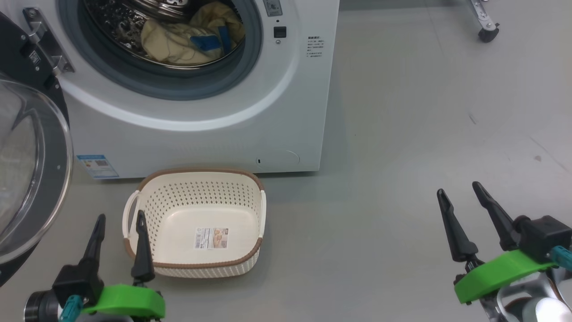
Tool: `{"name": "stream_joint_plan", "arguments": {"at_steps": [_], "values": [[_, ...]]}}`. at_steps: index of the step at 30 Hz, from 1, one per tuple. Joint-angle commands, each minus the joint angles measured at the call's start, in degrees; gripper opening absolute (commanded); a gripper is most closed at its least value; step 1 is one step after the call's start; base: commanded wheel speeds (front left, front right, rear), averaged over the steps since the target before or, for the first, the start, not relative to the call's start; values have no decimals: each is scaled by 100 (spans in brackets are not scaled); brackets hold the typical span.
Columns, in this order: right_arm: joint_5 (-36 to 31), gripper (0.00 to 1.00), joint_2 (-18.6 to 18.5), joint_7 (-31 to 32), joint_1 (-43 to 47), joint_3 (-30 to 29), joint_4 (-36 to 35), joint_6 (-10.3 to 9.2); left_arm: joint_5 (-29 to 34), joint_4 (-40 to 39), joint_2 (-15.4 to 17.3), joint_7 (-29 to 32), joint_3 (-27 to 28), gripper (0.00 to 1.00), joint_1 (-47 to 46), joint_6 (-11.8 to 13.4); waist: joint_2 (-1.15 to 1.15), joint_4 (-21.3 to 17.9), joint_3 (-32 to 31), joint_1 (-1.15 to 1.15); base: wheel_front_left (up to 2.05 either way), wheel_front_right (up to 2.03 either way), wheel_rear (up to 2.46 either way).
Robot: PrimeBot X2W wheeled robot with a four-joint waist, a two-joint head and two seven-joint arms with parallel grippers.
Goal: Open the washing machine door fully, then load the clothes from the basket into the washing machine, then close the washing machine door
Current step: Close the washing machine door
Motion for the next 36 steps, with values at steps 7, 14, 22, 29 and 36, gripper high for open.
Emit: {"name": "stream_joint_plan", "arguments": {"at_steps": [7, 14, 22, 29, 36], "values": [[-45, 100, -55, -36, -168, 3, -210, -16, 38, -268, 225, -31, 267, 100, -211, 88, 0, 309, 8, 0, 0, 0, 0], [-84, 100, -55, -25, -179, -41, -238, -16, 16, -321, 274, -36, 312, 100, -195, 131, 0, 766, 5, 0, 0, 0, 0], [-121, 100, -55, -15, -197, -61, -248, -16, -3, -402, 230, -60, 299, 100, -155, 197, 0, 1378, 13, 0, 0, 0, 0], [-157, 100, -55, 15, -218, 5, -244, -16, -32, -384, 206, -79, 279, 100, -178, 203, 0, 1966, 28, 0, 0, 0, 0], [-180, 100, -55, 35, -275, 55, -236, -16, -75, -383, 176, -102, 266, 100, -219, 186, 0, 2520, 52, 0, 0, 0, 0]]}}
